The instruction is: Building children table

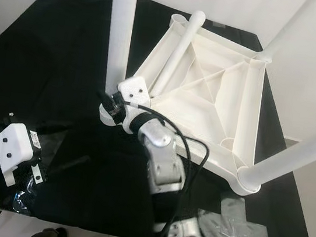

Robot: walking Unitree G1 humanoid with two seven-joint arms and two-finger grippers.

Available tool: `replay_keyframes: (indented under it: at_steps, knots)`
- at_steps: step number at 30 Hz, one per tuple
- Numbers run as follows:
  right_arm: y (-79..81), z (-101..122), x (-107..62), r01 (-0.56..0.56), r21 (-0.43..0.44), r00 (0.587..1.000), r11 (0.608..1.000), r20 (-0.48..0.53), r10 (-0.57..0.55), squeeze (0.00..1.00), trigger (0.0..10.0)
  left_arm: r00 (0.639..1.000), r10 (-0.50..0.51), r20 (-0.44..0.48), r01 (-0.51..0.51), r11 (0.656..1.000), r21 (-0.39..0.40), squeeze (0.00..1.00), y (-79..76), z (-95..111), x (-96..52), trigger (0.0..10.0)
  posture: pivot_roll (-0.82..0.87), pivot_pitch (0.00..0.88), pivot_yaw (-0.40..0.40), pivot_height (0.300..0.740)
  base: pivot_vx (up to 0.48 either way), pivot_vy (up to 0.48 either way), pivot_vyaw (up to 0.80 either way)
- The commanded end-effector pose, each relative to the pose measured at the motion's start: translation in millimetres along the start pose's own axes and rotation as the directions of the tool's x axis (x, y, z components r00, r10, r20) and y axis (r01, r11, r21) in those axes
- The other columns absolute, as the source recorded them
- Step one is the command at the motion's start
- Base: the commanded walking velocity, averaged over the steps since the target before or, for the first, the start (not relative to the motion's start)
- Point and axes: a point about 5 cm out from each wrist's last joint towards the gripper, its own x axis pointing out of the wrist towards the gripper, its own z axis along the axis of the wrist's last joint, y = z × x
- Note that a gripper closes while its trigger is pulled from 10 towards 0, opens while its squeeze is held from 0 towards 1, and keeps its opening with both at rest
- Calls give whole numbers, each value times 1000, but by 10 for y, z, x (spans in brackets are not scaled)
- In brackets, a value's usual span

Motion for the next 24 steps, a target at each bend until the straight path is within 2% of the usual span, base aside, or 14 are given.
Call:
replay_keyframes:
  at_steps: [1, 3, 4, 5, 6, 10, 11, 12, 14, 18, 19, 21, 22, 24]
  knots:
    - [2, 145, -8, -172, -29, 981, 985, 90, 174, 1000, 10000, 1000, -21, -6, 21, 1000, -14, 0, -35, -29, 12, 10000, 127, 228, -132, 740, 0, 0, 0]
    - [-55, 180, -27, -204, -38, 973, 978, 105, 207, 1000, 10000, 1000, -21, -6, 21, 1000, -13, 0, -36, -27, 15, 10000, 130, 230, -132, 740, 0, 0, 0]
    - [-167, 224, -62, -283, -117, 952, 952, 86, 294, 604, 10000, 1000, -22, -5, 22, 1000, -12, 0, -37, -21, 19, 10000, 134, 233, -136, 740, 0, 0, 0]
    - [-207, 247, -74, -335, -162, 935, 928, 65, 349, 0, 10000, 1000, -21, -4, 21, 1000, -12, 0, -37, -18, 19, 10000, 136, 238, -139, 740, 0, 0, 0]
    - [-207, 247, -74, -335, -162, 935, 928, 65, 349, 0, 10000, 1000, -21, -4, 21, 1000, -12, 0, -37, -18, 19, 10000, 136, 238, -139, 740, 0, 0, 0]
    - [-274, 290, -81, -419, -198, 900, 886, 34, 434, 0, 10000, 1000, -20, -5, 20, 1000, -12, 0, -40, -19, 15, 10000, 138, 242, -139, 740, 0, 0, 0]
    - [-311, 317, -74, -487, -197, 866, 851, 13, 499, 0, 10000, 1000, -21, -6, 21, 1000, -12, 0, -44, -13, 13, 10000, 145, 252, -142, 740, 0, 0, 0]
    - [-311, 317, -74, -487, -197, 866, 851, 13, 499, 0, 10000, 1000, -21, -6, 21, 1000, -12, 0, -44, -13, 13, 10000, 145, 252, -142, 740, 0, 0, 0]
    - [-380, 359, -52, -568, -169, 818, 806, 0, 576, 0, 10000, 1000, -22, -7, 22, 1000, -12, 0, -53, -2, 8, 10000, 149, 259, -145, 740, 0, 0, 0]
    - [-427, 373, -11, -587, -150, 805, 796, -2, 593, 0, 10000, 1000, -22, -9, 22, 1000, -12, 0, -60, 4, 1, 10000, 160, 271, -150, 740, 0, 0, 0]
    - [-453, 382, 50, -594, -136, 800, 793, -1, 600, 0, 1961, 1000, -20, -12, 20, 1000, -13, 0, -66, 9, -12, 10000, 165, 278, -152, 740, 0, 0, 0]
    - [-456, 386, 72, -600, -128, 796, 790, 3, 605, 0, 1961, 1000, -20, -14, 20, 1000, -13, 0, -68, 12, -17, 10000, 165, 278, -152, 740, 0, 0, 0]
    - [-460, 392, 101, -629, -118, 773, 768, 13, 634, 0, 0, 1000, -19, -17, 19, 1000, -14, 0, -74, 18, -28, 10000, 173, 286, -154, 740, 0, 0, 0]
    - [-460, 392, 101, -629, -118, 773, 768, 13, 634, 0, 0, 1000, -19, -17, 19, 1000, -14, 0, -74, 18, -28, 10000, 173, 286, -154, 740, 0, 0, 0]
